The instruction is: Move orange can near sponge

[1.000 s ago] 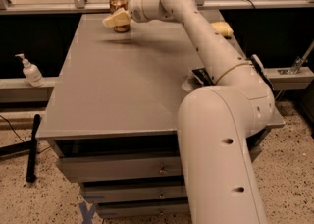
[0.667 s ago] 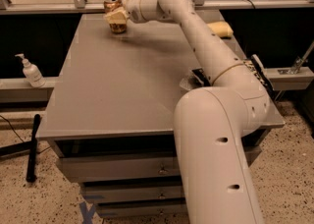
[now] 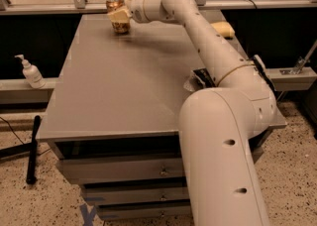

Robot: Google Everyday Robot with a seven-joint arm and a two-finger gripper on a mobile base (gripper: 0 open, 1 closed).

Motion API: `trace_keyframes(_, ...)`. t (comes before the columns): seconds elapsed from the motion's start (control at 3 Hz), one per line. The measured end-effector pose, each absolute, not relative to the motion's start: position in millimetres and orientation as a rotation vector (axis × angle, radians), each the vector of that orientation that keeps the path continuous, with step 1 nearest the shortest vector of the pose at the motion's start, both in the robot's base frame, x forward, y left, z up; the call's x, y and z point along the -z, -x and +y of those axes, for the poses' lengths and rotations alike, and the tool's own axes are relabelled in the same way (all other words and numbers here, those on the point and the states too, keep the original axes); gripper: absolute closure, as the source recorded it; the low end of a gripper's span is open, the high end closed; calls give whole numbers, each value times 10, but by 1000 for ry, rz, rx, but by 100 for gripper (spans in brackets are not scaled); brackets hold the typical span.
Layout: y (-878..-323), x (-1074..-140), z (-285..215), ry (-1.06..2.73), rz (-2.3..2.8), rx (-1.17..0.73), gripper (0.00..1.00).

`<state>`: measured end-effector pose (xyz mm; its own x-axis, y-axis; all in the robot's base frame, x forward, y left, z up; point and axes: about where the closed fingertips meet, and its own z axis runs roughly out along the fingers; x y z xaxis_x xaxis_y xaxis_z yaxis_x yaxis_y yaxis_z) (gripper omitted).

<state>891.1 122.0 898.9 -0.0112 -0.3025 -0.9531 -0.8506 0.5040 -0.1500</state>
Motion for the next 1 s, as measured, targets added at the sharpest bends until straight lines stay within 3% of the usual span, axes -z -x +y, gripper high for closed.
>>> trace_keyframes(0.33, -8822, -9140, 1027, 993, 1563, -570, 100)
trace_keyframes(1.0, -8421, -9426, 223, 889, 1574, -470, 100)
